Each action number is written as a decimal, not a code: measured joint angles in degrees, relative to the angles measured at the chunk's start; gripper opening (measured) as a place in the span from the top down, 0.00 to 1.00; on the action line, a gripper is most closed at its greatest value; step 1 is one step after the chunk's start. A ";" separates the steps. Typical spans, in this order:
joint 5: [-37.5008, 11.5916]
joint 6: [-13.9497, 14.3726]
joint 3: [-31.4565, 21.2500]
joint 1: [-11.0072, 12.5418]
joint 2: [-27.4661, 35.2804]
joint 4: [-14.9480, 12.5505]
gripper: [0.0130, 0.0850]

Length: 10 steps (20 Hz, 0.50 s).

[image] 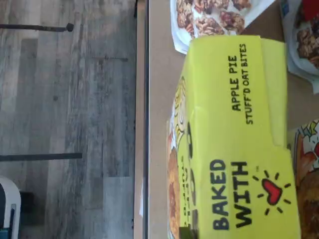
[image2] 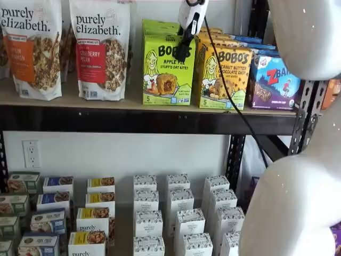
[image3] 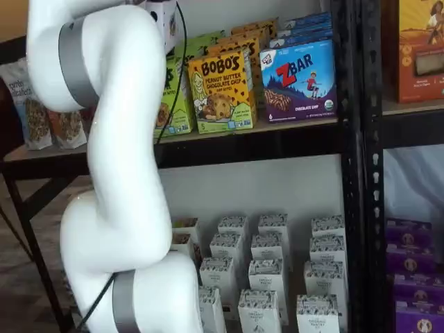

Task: Pick the green box on the top shelf, the fourth from the left

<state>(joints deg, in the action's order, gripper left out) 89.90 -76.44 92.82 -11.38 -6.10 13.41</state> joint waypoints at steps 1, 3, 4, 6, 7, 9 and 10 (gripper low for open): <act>0.10 0.02 0.05 0.01 -0.07 0.01 0.72; 0.19 0.04 0.11 0.01 -0.16 -0.13 0.72; 0.11 0.04 0.07 0.01 -0.25 -0.25 0.72; -0.03 0.01 -0.03 0.03 -0.33 -0.31 0.72; -0.02 -0.03 -0.03 0.08 -0.33 -0.28 0.72; -0.16 -0.08 -0.13 0.14 -0.40 -0.12 0.72; -0.31 -0.10 -0.24 0.18 -0.48 0.02 0.78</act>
<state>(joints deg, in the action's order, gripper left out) 89.59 -76.54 92.58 -11.20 -6.57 13.43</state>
